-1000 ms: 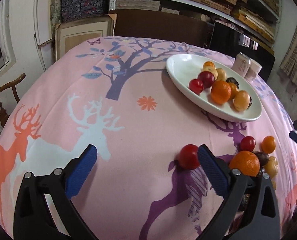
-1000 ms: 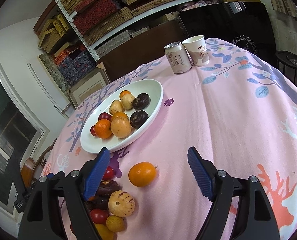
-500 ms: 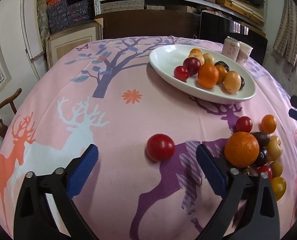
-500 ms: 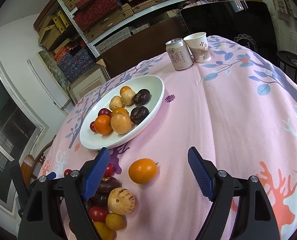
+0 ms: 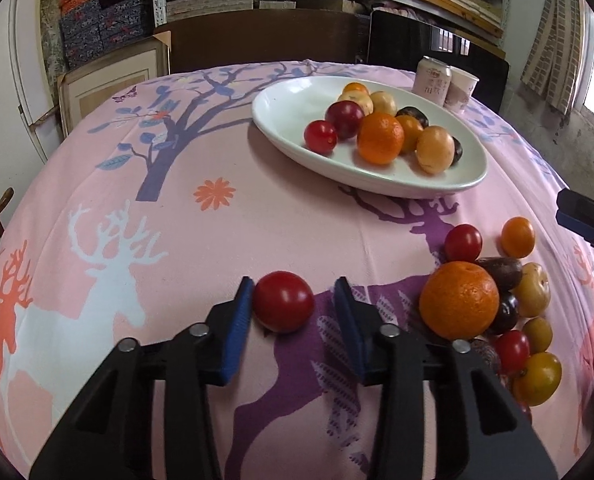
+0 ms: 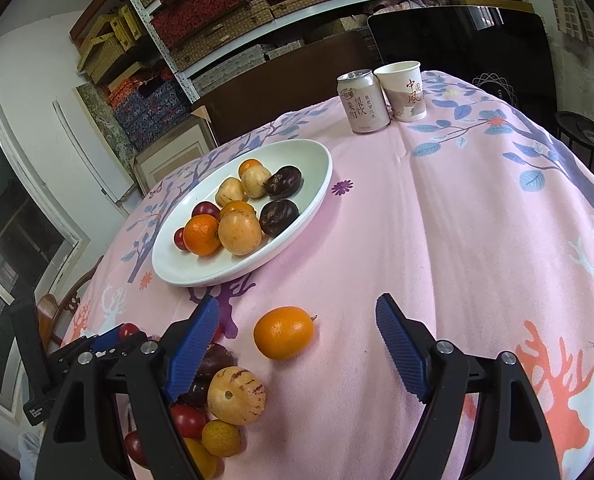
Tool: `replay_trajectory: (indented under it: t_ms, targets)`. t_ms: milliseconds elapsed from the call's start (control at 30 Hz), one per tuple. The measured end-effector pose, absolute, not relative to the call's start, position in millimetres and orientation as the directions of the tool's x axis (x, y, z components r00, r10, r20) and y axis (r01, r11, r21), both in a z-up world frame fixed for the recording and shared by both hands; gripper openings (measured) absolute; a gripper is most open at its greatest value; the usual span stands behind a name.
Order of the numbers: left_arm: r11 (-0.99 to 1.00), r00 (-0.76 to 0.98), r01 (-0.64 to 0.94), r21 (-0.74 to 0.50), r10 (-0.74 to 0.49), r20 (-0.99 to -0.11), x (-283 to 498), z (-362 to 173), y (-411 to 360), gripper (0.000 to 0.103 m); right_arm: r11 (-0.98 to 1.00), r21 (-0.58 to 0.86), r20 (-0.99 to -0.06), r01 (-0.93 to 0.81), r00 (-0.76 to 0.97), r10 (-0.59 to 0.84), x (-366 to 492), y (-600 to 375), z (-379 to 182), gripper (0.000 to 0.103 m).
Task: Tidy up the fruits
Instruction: 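Grasp a red plum with the left tool while the right tool grasps a small orange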
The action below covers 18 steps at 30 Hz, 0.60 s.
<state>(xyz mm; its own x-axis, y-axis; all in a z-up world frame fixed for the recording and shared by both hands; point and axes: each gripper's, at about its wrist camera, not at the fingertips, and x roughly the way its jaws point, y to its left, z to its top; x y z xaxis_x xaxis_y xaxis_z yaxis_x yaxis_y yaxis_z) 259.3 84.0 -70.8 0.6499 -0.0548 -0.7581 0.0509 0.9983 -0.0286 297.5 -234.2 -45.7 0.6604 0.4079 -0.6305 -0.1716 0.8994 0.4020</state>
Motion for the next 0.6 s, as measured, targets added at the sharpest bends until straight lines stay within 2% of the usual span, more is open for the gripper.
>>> replay_trajectory:
  t_ms: [200, 500, 600]
  targets:
    - [0.998, 0.633, 0.023, -0.064, -0.064, -0.772, 260.1, -74.5, 91.6, 0.035, 0.908, 0.379, -0.649, -0.18, 0.648, 0.399, 298.6, -230.1, -48.5, 0.082]
    - [0.999, 0.626, 0.014, -0.047, -0.046, -0.779, 261.2, -76.0, 90.7, 0.034, 0.932, 0.303, -0.699, -0.197, 0.619, 0.358, 300.3, -217.5, -59.0, 0.082]
    - [0.999, 0.625, 0.014, -0.044, -0.043, -0.779, 261.0, -76.1, 90.2, 0.034, 0.941, 0.276, -0.716, -0.198, 0.611, 0.338, 301.8, -212.8, -65.4, 0.079]
